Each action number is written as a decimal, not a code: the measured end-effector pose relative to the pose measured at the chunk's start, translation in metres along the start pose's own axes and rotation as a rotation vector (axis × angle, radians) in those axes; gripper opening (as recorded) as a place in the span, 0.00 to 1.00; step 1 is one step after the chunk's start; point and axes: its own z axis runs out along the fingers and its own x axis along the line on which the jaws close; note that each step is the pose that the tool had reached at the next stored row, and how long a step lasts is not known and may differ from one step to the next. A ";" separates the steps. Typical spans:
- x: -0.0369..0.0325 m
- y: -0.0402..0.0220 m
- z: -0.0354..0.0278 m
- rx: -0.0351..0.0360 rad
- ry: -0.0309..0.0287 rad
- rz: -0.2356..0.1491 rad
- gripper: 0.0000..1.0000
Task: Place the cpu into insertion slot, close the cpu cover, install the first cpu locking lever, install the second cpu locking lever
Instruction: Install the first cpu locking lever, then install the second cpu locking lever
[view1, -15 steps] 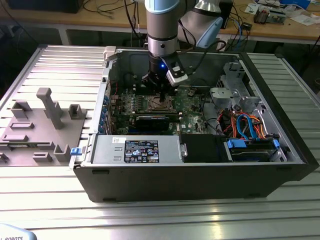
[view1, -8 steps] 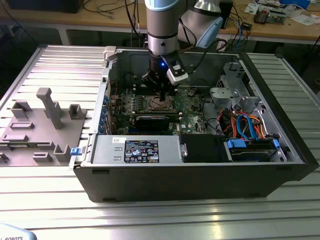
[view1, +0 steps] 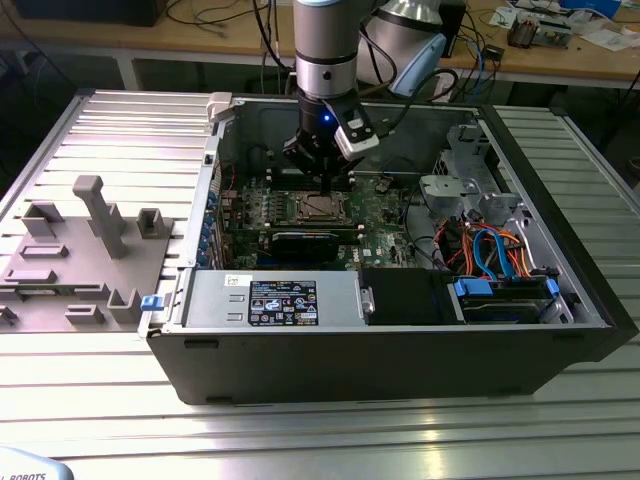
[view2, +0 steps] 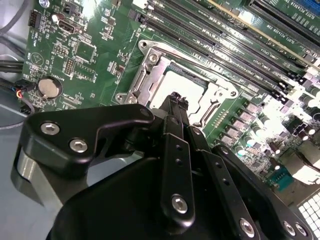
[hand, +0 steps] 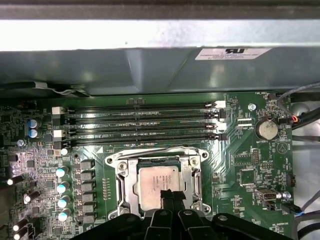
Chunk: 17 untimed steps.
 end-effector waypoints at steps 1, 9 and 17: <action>0.0000 0.0000 0.0000 -0.0001 -0.0001 0.000 0.11; 0.0000 0.0000 -0.0004 0.0002 0.0001 0.000 0.11; -0.0159 -0.0126 0.0004 -0.0122 0.0188 0.001 0.11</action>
